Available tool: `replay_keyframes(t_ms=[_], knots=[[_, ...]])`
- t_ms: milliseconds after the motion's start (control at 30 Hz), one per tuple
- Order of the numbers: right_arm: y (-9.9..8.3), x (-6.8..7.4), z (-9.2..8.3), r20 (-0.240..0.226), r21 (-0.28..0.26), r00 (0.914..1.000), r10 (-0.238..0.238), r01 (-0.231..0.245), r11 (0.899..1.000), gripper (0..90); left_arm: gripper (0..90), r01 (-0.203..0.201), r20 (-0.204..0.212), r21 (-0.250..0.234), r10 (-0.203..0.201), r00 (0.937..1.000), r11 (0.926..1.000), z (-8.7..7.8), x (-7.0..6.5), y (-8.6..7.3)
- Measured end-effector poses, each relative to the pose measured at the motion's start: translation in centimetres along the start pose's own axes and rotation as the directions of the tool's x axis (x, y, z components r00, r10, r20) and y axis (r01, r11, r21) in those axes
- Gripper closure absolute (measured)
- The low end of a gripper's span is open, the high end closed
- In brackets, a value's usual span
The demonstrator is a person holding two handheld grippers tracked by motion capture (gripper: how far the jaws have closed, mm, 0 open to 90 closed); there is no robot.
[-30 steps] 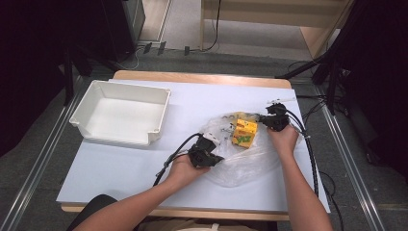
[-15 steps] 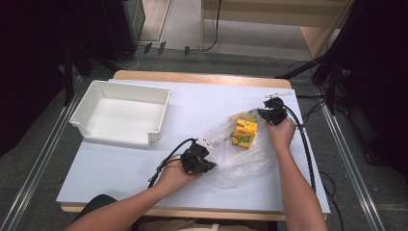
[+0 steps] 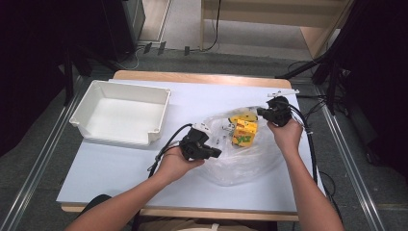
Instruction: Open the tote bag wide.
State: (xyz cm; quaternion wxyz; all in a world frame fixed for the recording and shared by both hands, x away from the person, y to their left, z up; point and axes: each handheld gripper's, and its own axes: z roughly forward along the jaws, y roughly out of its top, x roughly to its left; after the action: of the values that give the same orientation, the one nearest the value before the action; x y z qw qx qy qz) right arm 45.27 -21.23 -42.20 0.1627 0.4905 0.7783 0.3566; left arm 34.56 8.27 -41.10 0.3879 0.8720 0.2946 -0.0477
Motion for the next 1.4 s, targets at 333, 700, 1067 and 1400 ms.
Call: replay_keyframes(t_ms=[333,700,1067,1400], knots=[[-2.3,1.9,-3.4,-0.084,0.02,0.9959,-0.032,0.034,0.999,90.0,90.0,0.004,0.025,-0.028,-0.003,0.9997,0.9996,-1.1,0.9,4.6],[-4.9,2.6,-5.5,-0.107,0.003,0.9935,-0.037,0.038,0.999,90.0,90.0,-0.034,-0.071,-0.04,0.031,0.997,0.9986,0.6,3.5,9.8],[-6.3,3.1,-5.1,-0.124,0.03,0.9909,-0.053,0.057,0.998,90.0,90.0,0.033,-0.108,-0.003,-0.033,0.9936,0.9995,4.9,7.5,10.0],[-8.2,3.3,-3.9,-0.173,0.061,0.984,-0.044,0.055,0.997,90.0,90.0,0.035,-0.126,-0.019,-0.037,0.9913,0.9992,6.9,10.1,8.7]])
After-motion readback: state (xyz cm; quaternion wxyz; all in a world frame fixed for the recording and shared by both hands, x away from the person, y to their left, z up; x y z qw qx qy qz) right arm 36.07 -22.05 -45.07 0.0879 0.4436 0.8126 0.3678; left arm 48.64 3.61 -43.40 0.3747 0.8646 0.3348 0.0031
